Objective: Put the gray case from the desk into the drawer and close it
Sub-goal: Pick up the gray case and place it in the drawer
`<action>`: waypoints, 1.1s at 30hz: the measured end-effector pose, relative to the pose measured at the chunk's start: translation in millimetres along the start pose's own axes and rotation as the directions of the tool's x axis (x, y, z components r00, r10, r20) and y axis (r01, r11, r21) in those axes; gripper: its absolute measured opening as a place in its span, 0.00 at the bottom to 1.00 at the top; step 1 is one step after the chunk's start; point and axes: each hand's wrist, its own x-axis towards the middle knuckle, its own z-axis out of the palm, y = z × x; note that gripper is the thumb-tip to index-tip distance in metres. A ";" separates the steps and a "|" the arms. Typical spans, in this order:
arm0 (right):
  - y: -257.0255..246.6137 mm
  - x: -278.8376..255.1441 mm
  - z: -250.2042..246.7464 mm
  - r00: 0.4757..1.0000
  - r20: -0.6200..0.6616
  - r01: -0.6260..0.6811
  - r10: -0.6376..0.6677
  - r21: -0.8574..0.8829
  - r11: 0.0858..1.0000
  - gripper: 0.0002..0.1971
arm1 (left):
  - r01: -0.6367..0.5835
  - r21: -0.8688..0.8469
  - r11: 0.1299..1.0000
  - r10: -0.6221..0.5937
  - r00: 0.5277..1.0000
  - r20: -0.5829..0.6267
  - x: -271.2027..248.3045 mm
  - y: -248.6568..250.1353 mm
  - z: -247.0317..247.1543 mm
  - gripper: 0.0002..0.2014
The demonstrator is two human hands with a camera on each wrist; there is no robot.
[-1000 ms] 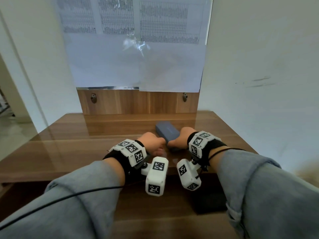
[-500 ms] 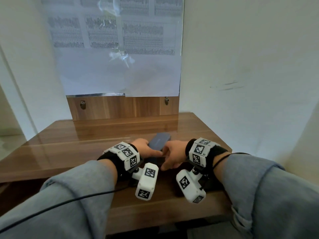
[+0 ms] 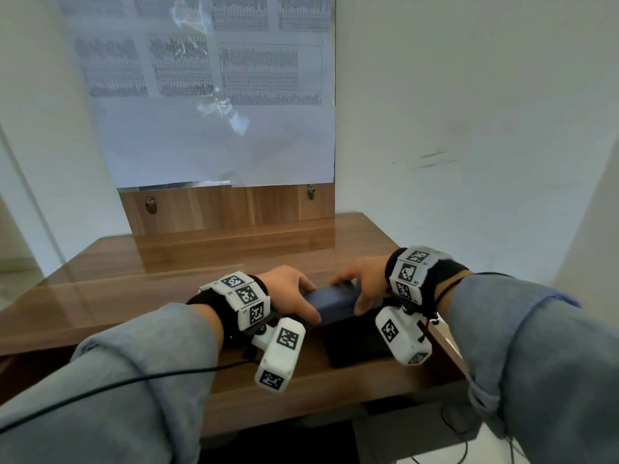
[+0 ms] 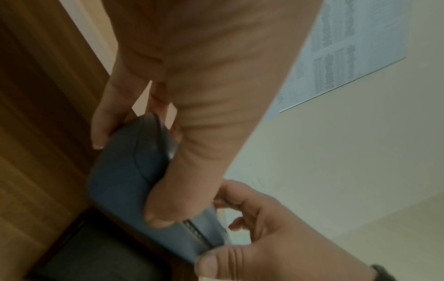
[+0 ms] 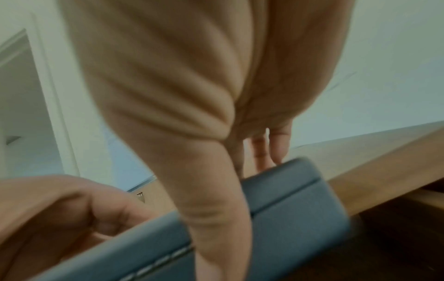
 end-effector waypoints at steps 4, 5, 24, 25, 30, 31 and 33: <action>12.6 -10.1 6.4 0.989 0.145 -0.005 -0.008 0.085 0.996 0.33 | -0.042 -0.012 0.999 0.044 0.987 0.153 0.6 7.5 4.1 0.31; 15.5 -11.4 8.6 0.985 0.171 -0.013 -0.004 0.097 0.995 0.33 | -0.045 -0.033 0.998 0.050 0.980 0.192 1.0 8.9 5.6 0.30; 38.9 22.2 61.2 0.913 0.394 -0.003 0.102 -0.244 0.970 0.30 | -0.137 0.259 0.956 -0.002 0.881 0.472 54.2 41.0 80.9 0.28; 39.9 24.1 63.6 0.915 0.390 0.012 0.101 -0.275 0.961 0.29 | -0.147 0.279 0.949 0.001 0.887 0.463 56.7 42.5 82.9 0.28; 41.1 36.2 71.4 0.910 0.404 0.074 0.091 -0.375 0.924 0.26 | -0.167 0.328 0.930 0.012 0.905 0.426 65.4 47.0 91.0 0.29; 41.9 37.7 72.6 0.910 0.402 0.076 0.098 -0.395 0.916 0.26 | -0.166 0.327 0.930 0.014 0.907 0.420 65.8 47.5 91.7 0.30; 43.5 39.8 73.1 0.924 0.366 0.053 0.109 -0.406 0.912 0.28 | -0.163 0.329 0.930 0.018 0.915 0.404 66.7 48.0 92.8 0.30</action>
